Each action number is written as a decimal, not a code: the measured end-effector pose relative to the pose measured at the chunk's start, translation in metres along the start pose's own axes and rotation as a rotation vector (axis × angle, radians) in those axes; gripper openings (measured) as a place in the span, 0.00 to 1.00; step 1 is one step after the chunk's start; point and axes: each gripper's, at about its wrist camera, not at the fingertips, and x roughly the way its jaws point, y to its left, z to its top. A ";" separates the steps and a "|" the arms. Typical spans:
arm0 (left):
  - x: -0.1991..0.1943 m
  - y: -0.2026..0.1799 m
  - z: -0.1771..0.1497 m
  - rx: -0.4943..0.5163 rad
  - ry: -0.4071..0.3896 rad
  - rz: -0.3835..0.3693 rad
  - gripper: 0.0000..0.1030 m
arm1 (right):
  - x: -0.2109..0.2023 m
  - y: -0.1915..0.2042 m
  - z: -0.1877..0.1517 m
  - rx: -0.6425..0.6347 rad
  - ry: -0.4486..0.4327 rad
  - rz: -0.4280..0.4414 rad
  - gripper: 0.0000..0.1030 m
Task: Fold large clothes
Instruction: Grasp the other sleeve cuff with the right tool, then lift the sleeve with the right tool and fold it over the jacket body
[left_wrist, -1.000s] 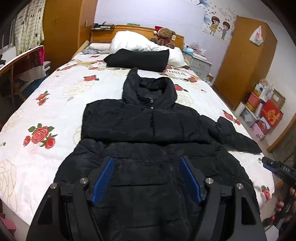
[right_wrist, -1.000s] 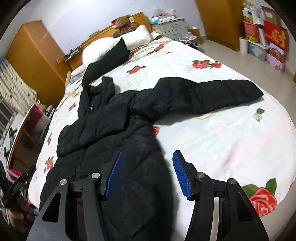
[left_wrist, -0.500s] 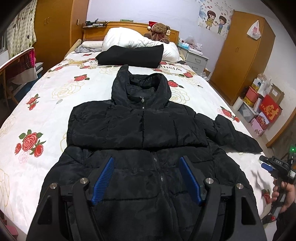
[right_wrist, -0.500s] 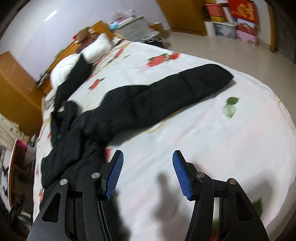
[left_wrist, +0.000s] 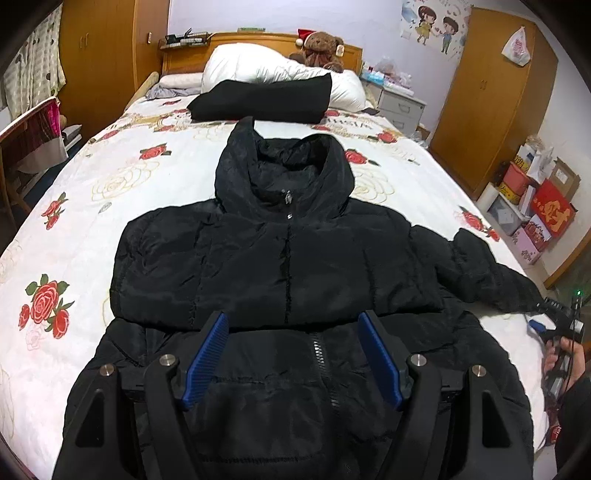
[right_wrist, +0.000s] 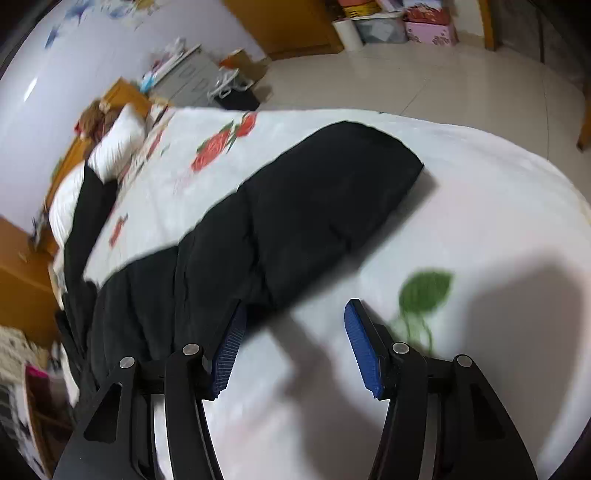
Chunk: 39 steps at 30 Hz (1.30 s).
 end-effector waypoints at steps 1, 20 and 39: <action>0.004 0.001 0.000 -0.002 0.007 0.005 0.72 | 0.003 -0.003 0.005 0.016 -0.011 0.005 0.55; 0.000 0.031 -0.007 -0.064 0.017 0.033 0.72 | -0.040 0.041 0.039 -0.031 -0.117 0.054 0.06; -0.035 0.037 0.009 -0.082 -0.078 -0.012 0.72 | -0.138 0.242 -0.016 -0.445 -0.176 0.333 0.06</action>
